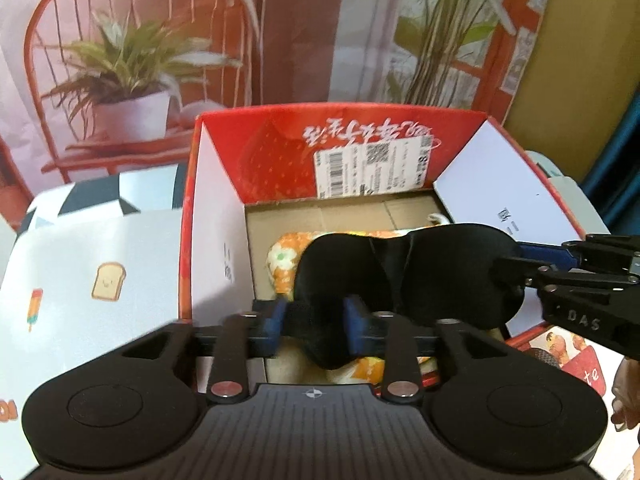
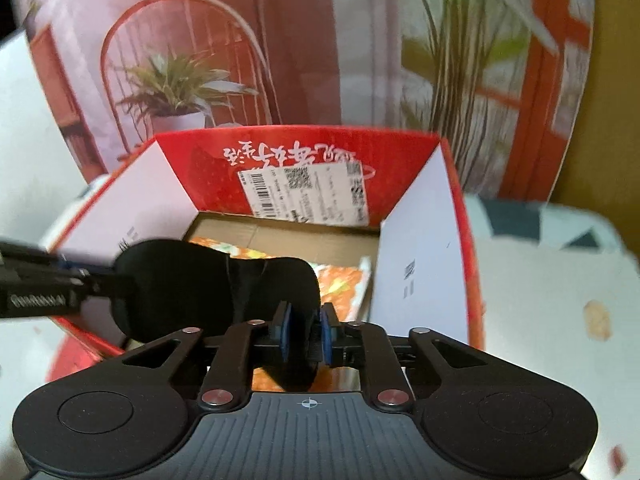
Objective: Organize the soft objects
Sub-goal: 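Carry the eye mask into the red box and open both tools, then move both tools to the green leaf-shaped pouch on the grey cloth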
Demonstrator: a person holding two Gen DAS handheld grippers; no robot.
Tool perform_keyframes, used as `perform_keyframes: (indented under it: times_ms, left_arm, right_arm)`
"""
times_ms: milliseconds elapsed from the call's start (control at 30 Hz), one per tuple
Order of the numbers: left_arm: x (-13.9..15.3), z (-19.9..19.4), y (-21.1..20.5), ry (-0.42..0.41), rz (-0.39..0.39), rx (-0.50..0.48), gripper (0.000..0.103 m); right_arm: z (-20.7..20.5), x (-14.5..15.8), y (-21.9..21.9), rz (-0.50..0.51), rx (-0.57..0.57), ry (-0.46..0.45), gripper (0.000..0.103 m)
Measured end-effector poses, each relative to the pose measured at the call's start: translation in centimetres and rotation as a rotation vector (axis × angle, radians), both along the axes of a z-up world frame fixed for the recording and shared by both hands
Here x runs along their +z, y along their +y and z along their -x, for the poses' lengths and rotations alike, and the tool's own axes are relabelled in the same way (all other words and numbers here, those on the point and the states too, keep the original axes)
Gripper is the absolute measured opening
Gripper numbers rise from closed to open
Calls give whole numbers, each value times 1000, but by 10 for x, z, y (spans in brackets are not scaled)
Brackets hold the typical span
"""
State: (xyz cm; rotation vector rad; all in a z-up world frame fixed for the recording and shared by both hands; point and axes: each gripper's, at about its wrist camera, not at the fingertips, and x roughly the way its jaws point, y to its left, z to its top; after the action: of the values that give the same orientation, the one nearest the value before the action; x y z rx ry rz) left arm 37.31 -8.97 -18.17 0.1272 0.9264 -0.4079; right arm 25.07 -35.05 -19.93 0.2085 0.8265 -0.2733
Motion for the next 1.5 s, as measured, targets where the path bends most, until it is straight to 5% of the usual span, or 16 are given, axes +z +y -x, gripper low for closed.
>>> perform_keyframes:
  times_ms: [133, 267, 367, 600, 1500]
  left_arm:
    - [11, 11, 4, -69, 50, -21, 58]
    - [24, 26, 11, -140, 91, -9, 68]
    - [32, 43, 17, -196, 99, 2, 69]
    - [34, 90, 29, -255, 106, -1, 69]
    - [-30, 170, 48, -74, 247, 39, 61]
  right_arm:
    - [4, 7, 4, 33, -11, -32, 30]
    - [17, 16, 7, 37, -20, -104, 55]
    - [27, 21, 11, 41, -15, -156, 62]
    - [66, 27, 31, 13, 20, -279, 102]
    - [142, -15, 95, -121, 139, -263, 96]
